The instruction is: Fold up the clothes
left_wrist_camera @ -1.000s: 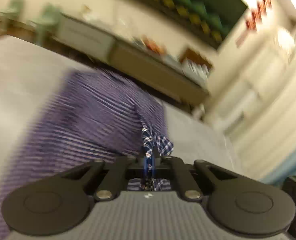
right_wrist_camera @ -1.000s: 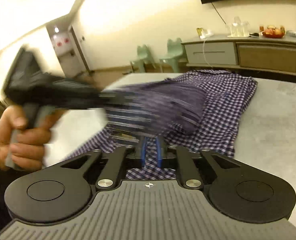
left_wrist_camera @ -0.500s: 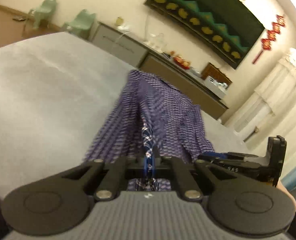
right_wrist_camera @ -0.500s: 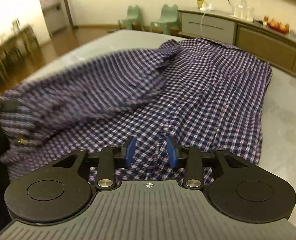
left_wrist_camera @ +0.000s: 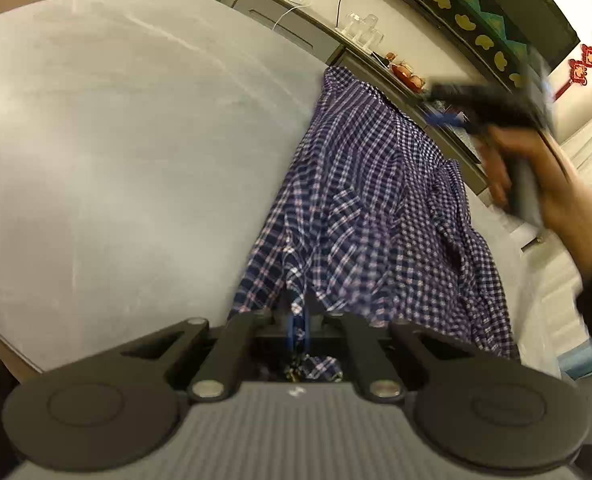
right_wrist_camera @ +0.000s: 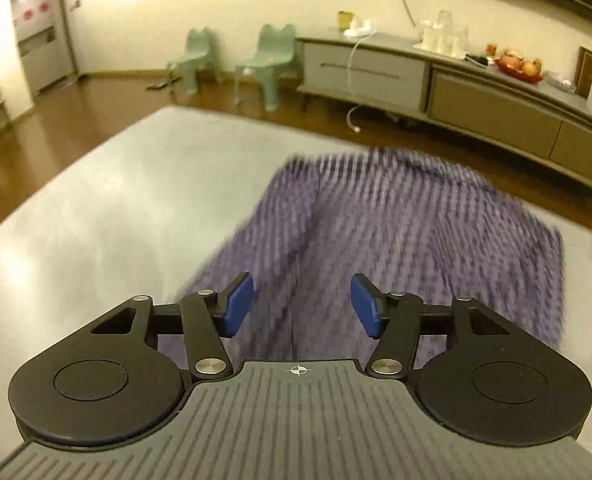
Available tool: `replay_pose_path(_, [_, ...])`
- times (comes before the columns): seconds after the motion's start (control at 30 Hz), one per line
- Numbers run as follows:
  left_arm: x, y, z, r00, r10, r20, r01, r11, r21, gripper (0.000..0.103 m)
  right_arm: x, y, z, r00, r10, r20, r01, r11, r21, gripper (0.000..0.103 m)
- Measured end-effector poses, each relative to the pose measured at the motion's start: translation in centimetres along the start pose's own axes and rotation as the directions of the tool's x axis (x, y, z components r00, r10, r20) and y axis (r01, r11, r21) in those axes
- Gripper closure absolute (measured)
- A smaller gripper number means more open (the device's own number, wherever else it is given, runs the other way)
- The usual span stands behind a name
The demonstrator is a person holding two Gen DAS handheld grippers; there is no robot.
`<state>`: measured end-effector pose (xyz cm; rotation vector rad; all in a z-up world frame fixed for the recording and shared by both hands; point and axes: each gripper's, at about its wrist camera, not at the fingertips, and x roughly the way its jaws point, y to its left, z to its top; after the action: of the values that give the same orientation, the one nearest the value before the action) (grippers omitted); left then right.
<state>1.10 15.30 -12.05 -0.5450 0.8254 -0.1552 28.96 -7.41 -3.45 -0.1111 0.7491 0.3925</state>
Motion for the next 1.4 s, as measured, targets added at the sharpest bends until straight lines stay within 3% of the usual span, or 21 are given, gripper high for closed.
replay_pose_path(0.2, [-0.2, -1.1, -0.6, 0.999, 0.009, 0.040, -0.014, 0.993, 0.119, 0.098, 11.0, 1.6, 6.6, 0.988, -0.132, -0.075, 0.124, 0.987, -0.105, 0.041])
replay_pose_path(0.3, [-0.3, -1.1, -0.9, 0.999, 0.004, 0.049, -0.011, 0.988, 0.154, 0.098, 16.5, 1.6, 7.5, 0.953, -0.264, -0.151, 0.233, 0.953, -0.195, 0.051])
replay_pose_path(0.4, [-0.6, -0.4, -1.1, 0.999, -0.024, 0.040, 0.018, 0.987, 0.157, 0.098, 18.6, 1.2, 8.2, 0.933, -0.345, -0.099, 0.315, 0.919, -0.239, 0.052])
replay_pose_path(0.5, [-0.7, -0.1, -0.8, 0.999, -0.042, 0.032, 0.036, 0.987, 0.155, 0.098, 18.6, 1.2, 8.7, 0.925, -0.374, -0.069, 0.344, 0.900, -0.269, 0.052])
replay_pose_path(0.63, [-1.6, 0.3, -0.8, 0.997, -0.059, 0.040, 0.053, 0.987, 0.150, 0.098, 13.3, -0.8, 8.8, 0.965, -0.262, -0.009, 0.261, 0.964, -0.051, 0.051])
replay_pose_path(0.73, [-2.9, 0.5, -1.1, 0.995, -0.080, 0.065, 0.069, 0.984, 0.166, 0.098, 10.2, -1.1, 7.1, 0.988, -0.141, -0.057, 0.144, 0.988, 0.048, 0.051])
replay_pose_path(0.83, [-3.6, -0.2, -1.3, 0.990, -0.095, 0.103, 0.073, 0.977, 0.202, 0.098, 9.3, 0.5, 4.8, 0.987, -0.094, -0.129, 0.092, 0.996, -0.015, 0.056])
replay_pose_path(0.9, [-3.8, -0.5, -1.5, 0.988, -0.102, 0.115, 0.076, 0.974, 0.212, 0.098, 9.4, 1.8, 3.3, 0.980, -0.103, -0.170, 0.091, 0.993, -0.078, 0.092])
replay_pose_path(0.93, [-3.8, -0.6, -1.5, 0.988, -0.104, 0.117, 0.077, 0.974, 0.214, 0.098, 9.4, 2.2, 2.9, 0.979, -0.109, -0.171, 0.094, 0.991, -0.091, 0.096])
replay_pose_path(1.0, [-3.8, -0.5, -1.7, 0.988, -0.108, 0.106, 0.084, 0.975, 0.208, 0.098, 9.4, 3.0, 2.6, 0.981, -0.117, -0.157, 0.101, 0.989, -0.111, 0.100])
replay_pose_path(1.27, [-3.5, -0.9, -2.1, 0.990, -0.119, 0.080, 0.100, 0.974, 0.205, 0.098, 8.3, 5.6, 3.2, 0.990, -0.136, -0.032, 0.126, 0.969, -0.211, 0.101])
replay_pose_path(1.4, [-3.8, -1.7, -2.7, 0.989, -0.115, 0.092, 0.086, 0.959, 0.270, 0.098, 9.7, 5.6, 2.4, 0.989, -0.129, -0.067, 0.110, 0.966, -0.235, 0.100])
